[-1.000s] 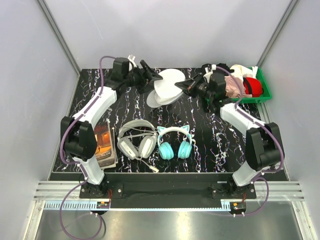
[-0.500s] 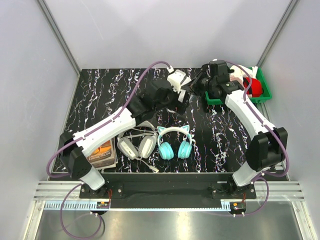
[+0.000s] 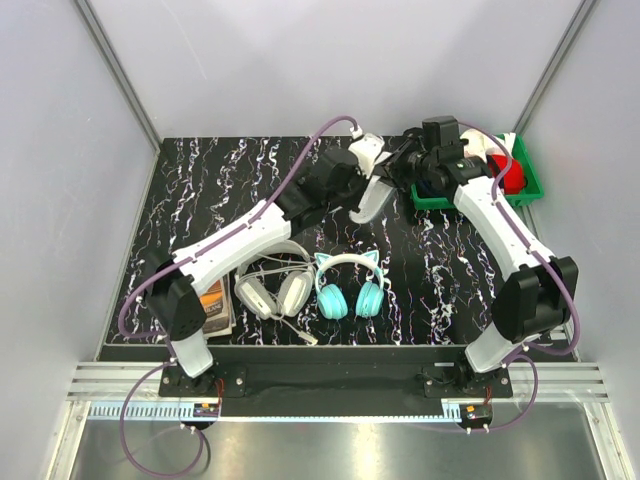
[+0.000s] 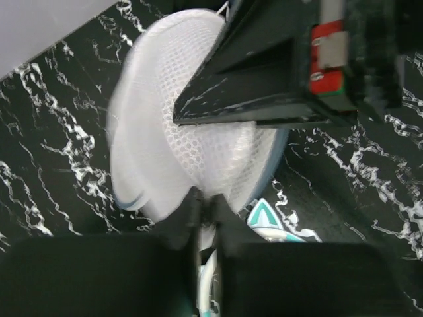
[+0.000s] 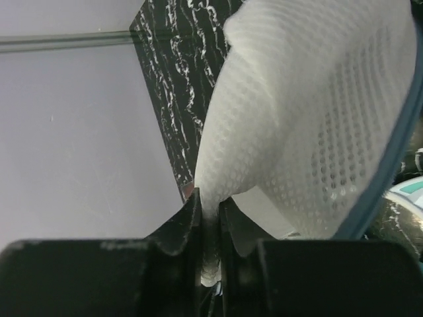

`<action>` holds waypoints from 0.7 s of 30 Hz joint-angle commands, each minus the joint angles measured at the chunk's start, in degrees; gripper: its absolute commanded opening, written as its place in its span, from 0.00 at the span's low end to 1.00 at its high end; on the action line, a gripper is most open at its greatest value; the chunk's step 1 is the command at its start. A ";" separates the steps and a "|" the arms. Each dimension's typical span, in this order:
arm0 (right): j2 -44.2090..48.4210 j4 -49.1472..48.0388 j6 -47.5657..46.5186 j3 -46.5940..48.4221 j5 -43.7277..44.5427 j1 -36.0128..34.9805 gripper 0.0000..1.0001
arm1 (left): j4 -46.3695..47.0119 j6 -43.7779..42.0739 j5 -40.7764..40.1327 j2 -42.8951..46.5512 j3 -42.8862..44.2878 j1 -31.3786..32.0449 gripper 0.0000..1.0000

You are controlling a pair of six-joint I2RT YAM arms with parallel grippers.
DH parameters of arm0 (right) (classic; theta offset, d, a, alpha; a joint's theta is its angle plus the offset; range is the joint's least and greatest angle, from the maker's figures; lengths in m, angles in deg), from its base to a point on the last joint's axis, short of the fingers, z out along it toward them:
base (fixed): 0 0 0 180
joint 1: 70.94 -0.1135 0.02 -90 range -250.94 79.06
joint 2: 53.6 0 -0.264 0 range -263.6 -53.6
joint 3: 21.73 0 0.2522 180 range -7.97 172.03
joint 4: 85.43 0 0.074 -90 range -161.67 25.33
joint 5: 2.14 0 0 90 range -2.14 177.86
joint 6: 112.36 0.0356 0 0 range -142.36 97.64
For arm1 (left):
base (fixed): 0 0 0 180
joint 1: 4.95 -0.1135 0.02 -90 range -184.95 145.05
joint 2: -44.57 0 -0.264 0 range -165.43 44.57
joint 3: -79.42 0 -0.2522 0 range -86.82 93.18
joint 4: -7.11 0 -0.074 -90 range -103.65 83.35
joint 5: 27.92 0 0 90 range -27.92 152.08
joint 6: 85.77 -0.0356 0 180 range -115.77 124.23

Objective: Place the bra in the laundry bag and zip it closed

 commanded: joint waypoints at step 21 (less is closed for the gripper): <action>2.23 18.06 -26.90 14.01 14.96 0.36 0.83 | 25.01 65.32 48.00 -22.37 -5.16 -30.30 0.00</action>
